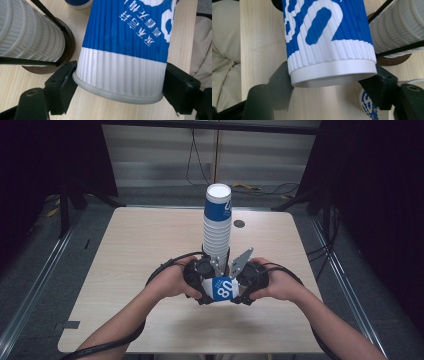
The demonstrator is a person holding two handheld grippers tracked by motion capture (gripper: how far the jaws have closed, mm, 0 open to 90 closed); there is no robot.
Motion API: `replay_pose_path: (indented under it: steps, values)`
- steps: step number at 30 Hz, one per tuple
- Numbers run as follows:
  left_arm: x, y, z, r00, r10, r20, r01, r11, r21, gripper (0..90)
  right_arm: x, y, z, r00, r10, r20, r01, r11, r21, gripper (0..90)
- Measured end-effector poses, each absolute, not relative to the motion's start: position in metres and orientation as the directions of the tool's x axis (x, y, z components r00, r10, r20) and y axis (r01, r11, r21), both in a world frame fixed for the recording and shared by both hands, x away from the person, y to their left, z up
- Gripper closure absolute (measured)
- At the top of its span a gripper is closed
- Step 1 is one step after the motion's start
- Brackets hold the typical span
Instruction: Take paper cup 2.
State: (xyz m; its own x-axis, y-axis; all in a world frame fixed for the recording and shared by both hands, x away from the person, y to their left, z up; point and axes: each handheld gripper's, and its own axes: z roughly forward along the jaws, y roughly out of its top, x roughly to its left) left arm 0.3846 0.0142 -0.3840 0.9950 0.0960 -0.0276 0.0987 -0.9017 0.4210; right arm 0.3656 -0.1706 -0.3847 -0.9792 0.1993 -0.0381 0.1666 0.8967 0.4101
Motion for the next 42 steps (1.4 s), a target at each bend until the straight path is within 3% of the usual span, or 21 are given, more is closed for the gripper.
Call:
replay_pose_path:
  steps: [12, 21, 42]
  values:
    - [0.383, 0.015, -0.385, 0.996, 0.087, -0.030, 0.091, -0.902, 0.423, 17.4, 0.365, -0.172, -0.391, -0.982, 0.185, -0.033, 0.154, 0.891, 0.428, 31.9]
    - [0.385, 0.024, -0.387, 0.997, 0.065, -0.028, 0.070, -0.858, 0.509, 14.9, 0.364, -0.179, -0.389, -0.979, 0.201, -0.018, 0.169, 0.866, 0.471, 31.9]
    - [0.386, 0.046, -0.391, 0.984, 0.149, -0.097, 0.178, -0.796, 0.579, 17.5, 0.363, -0.200, -0.385, -0.966, 0.257, -0.015, 0.209, 0.819, 0.534, 32.0]
